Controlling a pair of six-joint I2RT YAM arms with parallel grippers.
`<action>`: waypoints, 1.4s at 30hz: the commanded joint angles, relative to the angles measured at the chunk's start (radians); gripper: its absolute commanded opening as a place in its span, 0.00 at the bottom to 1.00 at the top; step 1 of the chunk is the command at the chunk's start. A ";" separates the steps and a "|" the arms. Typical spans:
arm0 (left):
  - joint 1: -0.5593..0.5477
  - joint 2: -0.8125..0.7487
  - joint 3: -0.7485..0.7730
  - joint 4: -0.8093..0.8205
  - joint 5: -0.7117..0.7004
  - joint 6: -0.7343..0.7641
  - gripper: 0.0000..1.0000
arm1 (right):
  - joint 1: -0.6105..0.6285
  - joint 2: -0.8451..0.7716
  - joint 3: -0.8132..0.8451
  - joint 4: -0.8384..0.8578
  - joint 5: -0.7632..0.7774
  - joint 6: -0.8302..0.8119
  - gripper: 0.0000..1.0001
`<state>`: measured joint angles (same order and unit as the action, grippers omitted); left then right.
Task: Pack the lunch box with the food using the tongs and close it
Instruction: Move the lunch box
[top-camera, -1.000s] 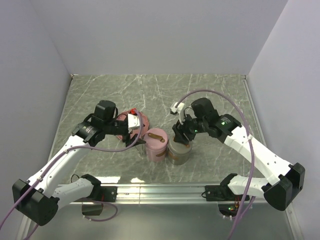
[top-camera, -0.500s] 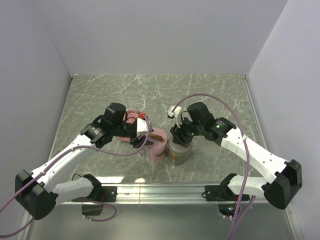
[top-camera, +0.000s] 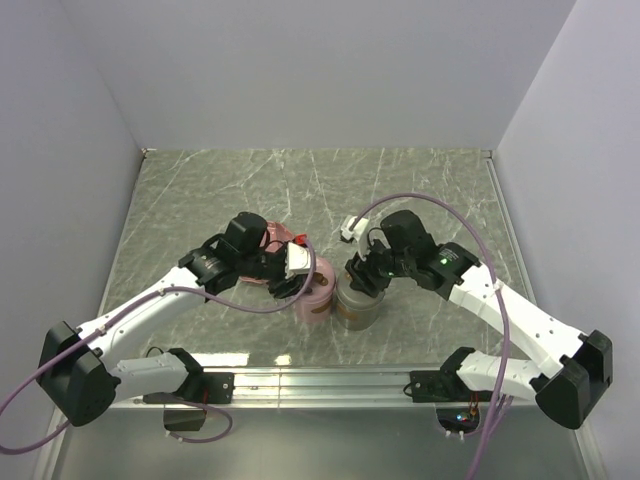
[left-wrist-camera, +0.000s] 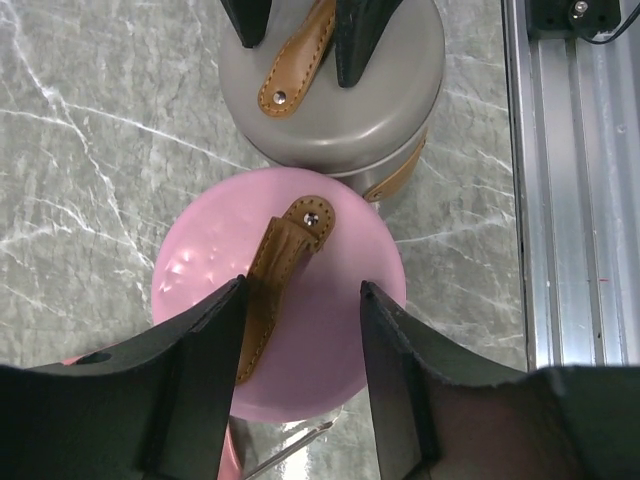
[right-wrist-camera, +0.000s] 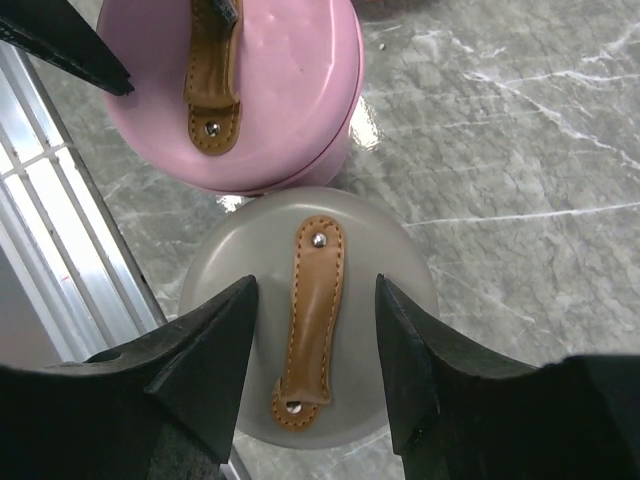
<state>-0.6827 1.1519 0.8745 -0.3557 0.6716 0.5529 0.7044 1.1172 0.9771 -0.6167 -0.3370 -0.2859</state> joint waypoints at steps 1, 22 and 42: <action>-0.027 0.009 -0.017 -0.019 -0.035 -0.002 0.54 | 0.009 -0.023 -0.005 -0.055 0.001 0.005 0.58; -0.035 0.019 0.050 -0.043 -0.020 -0.116 0.57 | 0.006 -0.062 -0.077 -0.066 0.068 -0.050 0.59; 0.050 -0.104 0.127 0.032 0.059 -0.276 0.71 | -0.020 -0.135 0.129 -0.064 0.063 0.010 0.65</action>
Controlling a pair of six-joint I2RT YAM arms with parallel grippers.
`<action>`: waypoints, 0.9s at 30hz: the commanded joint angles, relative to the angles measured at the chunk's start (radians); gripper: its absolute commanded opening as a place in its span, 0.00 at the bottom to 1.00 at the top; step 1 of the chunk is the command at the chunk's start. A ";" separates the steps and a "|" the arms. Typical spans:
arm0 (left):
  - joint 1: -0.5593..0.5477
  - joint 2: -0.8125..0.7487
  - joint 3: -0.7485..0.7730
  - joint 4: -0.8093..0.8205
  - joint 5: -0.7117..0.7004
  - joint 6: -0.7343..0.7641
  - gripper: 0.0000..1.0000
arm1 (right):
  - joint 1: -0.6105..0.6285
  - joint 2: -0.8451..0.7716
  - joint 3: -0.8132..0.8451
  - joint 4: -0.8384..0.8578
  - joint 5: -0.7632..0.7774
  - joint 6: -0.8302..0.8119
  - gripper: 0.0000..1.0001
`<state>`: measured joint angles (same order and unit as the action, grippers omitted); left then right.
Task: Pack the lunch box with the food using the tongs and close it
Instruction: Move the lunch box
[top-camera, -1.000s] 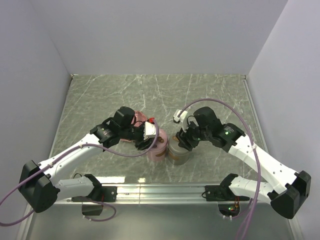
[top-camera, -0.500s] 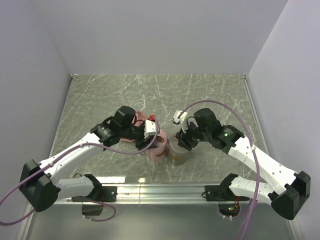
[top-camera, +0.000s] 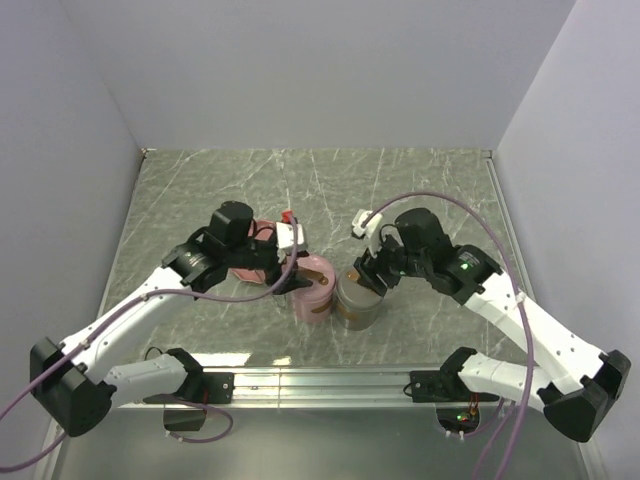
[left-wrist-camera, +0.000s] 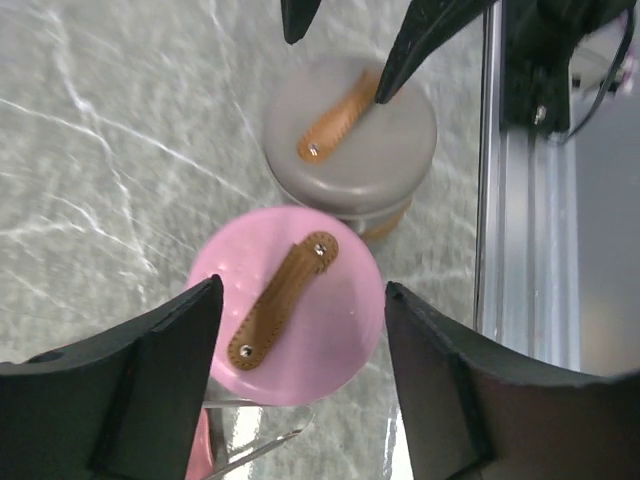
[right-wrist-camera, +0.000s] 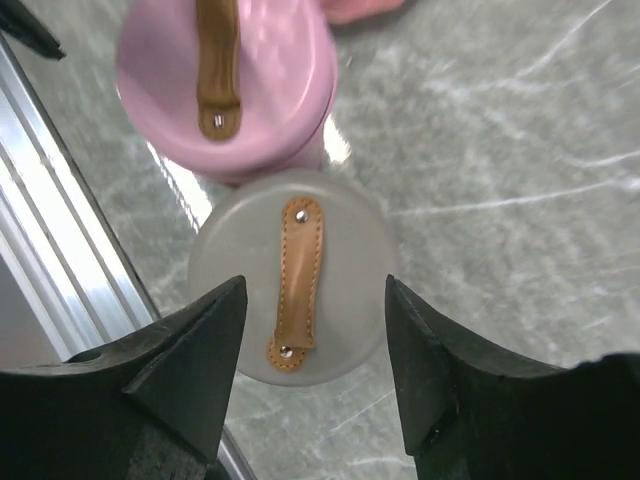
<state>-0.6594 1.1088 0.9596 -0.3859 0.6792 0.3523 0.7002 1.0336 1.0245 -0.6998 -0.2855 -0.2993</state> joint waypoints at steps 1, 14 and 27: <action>0.038 -0.069 0.045 0.080 0.057 -0.096 0.73 | -0.024 -0.061 0.094 0.022 0.009 0.031 0.65; 0.455 0.055 0.252 -0.002 -0.090 -0.573 0.99 | -0.413 -0.018 0.286 0.048 -0.084 0.198 1.00; 0.773 0.145 0.272 -0.232 -0.174 -0.431 0.99 | -0.676 0.088 0.143 0.040 -0.095 0.258 1.00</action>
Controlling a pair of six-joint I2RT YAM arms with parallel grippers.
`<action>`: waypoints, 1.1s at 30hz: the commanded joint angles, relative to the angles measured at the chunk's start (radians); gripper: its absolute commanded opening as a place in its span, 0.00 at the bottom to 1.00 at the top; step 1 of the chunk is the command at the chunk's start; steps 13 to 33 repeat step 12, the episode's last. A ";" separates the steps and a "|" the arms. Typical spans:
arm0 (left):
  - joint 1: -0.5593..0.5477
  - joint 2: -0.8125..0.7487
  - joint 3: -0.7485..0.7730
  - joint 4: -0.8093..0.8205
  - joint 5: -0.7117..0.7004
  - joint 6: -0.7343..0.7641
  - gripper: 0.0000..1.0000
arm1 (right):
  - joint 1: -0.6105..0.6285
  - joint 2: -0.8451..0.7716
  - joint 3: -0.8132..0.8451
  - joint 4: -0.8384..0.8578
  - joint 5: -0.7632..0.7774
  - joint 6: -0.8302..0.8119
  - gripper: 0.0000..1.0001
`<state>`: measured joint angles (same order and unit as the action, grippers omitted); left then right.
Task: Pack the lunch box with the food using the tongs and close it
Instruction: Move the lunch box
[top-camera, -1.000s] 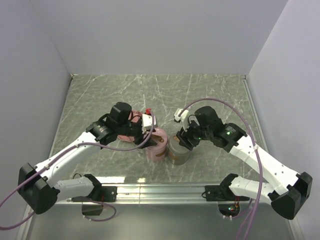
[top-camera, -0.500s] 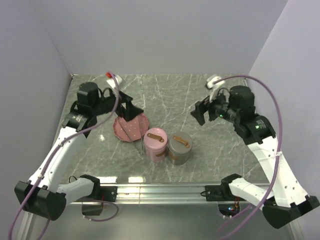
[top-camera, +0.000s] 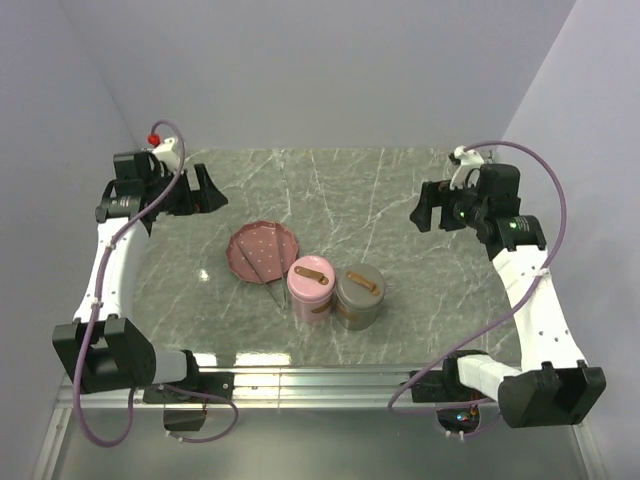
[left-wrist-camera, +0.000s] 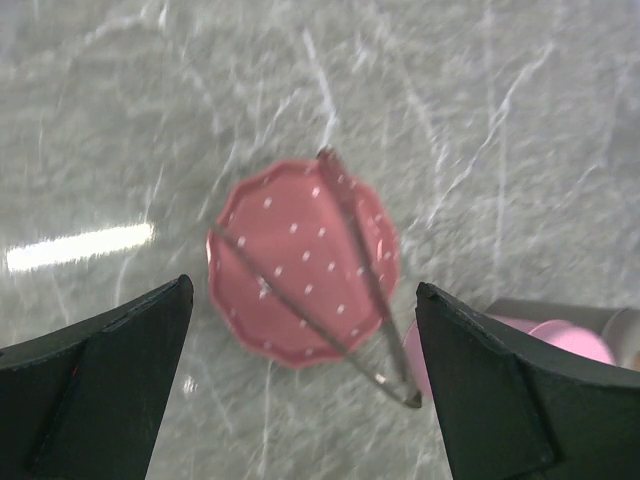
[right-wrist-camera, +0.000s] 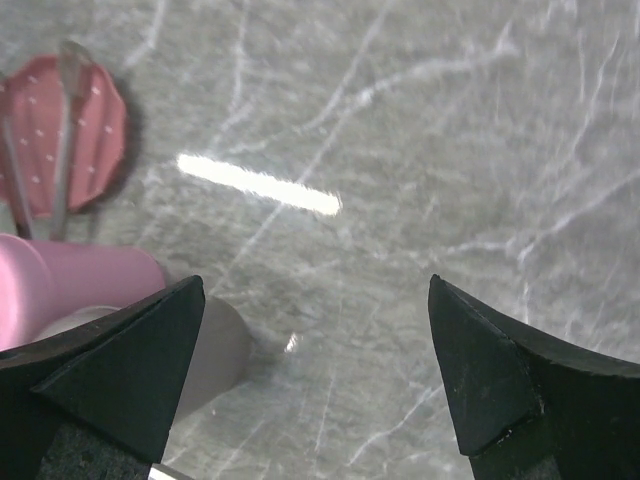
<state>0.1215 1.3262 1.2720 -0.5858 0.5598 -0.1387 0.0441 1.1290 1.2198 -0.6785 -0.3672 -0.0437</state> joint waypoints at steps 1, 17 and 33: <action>-0.010 -0.087 -0.060 -0.031 -0.073 0.073 0.99 | -0.021 -0.011 -0.071 0.022 -0.012 0.002 1.00; -0.010 -0.191 -0.211 -0.028 -0.169 0.186 1.00 | -0.024 -0.089 -0.209 0.047 -0.019 -0.004 1.00; -0.010 -0.191 -0.211 -0.028 -0.169 0.186 1.00 | -0.024 -0.089 -0.209 0.047 -0.019 -0.004 1.00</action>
